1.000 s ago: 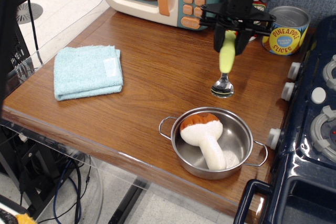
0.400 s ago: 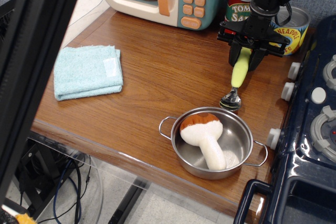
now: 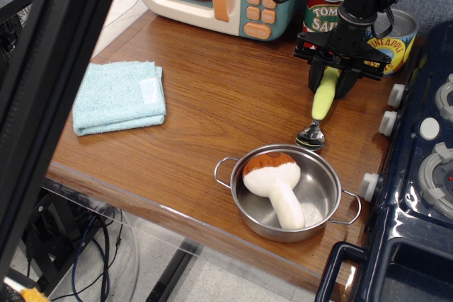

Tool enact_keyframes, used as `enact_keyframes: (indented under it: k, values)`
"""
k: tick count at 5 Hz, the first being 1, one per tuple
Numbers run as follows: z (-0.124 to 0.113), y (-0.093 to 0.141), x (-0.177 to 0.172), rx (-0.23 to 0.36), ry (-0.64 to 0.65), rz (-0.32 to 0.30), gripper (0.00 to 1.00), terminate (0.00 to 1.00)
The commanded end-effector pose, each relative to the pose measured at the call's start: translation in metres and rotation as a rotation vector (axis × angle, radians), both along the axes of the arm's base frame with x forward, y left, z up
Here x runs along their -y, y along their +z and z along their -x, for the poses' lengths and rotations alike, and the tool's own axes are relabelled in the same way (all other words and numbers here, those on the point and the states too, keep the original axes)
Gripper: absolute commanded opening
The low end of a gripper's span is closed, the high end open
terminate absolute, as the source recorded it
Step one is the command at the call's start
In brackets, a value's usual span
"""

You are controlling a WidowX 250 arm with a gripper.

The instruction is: Move the spoon to the back right corner

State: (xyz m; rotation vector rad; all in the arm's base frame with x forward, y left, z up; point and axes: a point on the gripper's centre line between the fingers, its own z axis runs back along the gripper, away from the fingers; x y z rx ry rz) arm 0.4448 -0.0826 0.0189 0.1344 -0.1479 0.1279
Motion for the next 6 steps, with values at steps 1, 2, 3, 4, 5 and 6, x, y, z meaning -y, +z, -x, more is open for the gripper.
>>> enact_keyframes:
  k: [1, 2, 3, 4, 5, 6]
  values:
    - [0.006, 0.031, -0.012, 0.057, 0.022, 0.03, 1.0, 0.0]
    - [0.005, 0.041, -0.019, 0.069, 0.03, 0.045, 1.0, 0.0]
    - [0.009, 0.063, -0.023, 0.089, 0.025, 0.078, 1.0, 0.0]
    - [0.017, 0.079, -0.034, 0.114, 0.033, 0.105, 1.0, 0.0]
    - [0.026, 0.092, -0.046, 0.136, 0.028, 0.141, 1.0, 0.0]
    - [0.041, 0.098, -0.064, 0.122, 0.107, 0.168, 1.0, 0.0]
